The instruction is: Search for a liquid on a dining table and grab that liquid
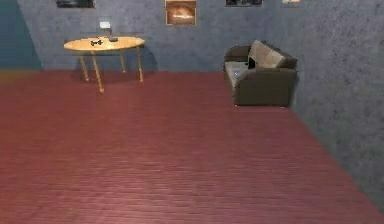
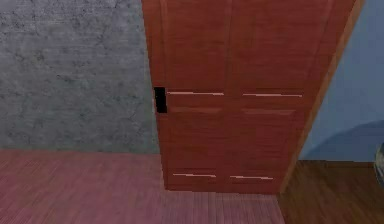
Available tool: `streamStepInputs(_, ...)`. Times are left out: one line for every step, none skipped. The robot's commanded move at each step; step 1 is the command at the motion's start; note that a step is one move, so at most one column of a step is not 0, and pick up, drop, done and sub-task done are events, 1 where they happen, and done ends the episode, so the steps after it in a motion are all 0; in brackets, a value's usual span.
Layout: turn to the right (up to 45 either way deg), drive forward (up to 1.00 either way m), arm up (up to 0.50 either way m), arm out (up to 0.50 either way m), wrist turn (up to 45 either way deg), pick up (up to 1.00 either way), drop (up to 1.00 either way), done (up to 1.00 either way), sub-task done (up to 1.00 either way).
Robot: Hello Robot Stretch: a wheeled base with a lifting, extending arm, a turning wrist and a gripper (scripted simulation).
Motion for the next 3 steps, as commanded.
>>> streamStepInputs(0.0,0.50,0.00,0.00,0.0,0.00,0.00,0.00,0.00)
streamStepInputs(-42.0,0.00,0.00,0.00,0.0,0.00,0.00,0.00,0.00)
streamStepInputs(0.0,0.50,0.00,0.00,0.0,0.00,0.00,0.00,0.00)
